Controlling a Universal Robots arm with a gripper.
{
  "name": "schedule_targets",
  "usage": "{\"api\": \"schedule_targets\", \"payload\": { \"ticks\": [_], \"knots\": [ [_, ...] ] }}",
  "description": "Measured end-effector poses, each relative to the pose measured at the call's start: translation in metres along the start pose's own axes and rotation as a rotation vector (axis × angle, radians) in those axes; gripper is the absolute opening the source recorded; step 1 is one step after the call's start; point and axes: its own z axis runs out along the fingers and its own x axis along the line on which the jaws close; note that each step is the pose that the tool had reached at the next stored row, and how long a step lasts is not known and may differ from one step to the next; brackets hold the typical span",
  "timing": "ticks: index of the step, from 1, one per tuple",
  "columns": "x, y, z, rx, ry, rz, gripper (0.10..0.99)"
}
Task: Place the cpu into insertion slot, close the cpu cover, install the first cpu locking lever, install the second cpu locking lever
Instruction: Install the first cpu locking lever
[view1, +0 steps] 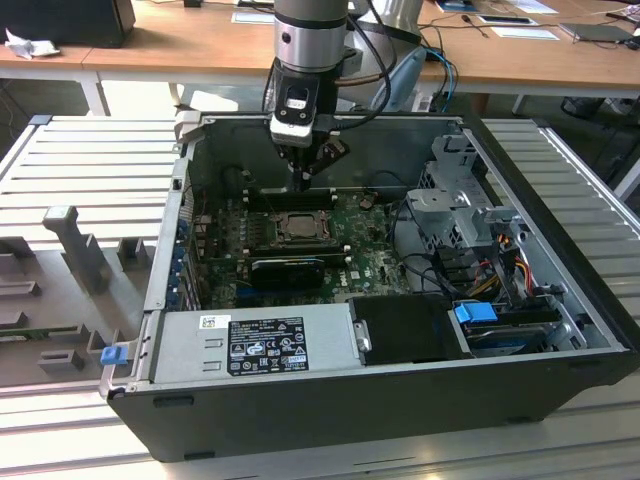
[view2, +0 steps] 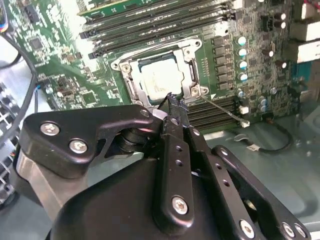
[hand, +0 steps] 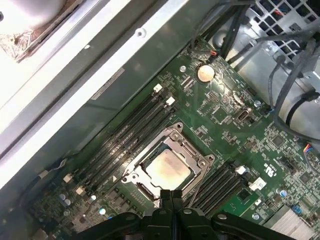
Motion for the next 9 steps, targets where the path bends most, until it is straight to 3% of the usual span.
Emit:
{"api": "schedule_targets", "payload": {
  "ticks": [9],
  "knots": [
    [0.001,0.001,0.0006,-0.001,-0.0024,-0.169,0.106]
  ]
}}
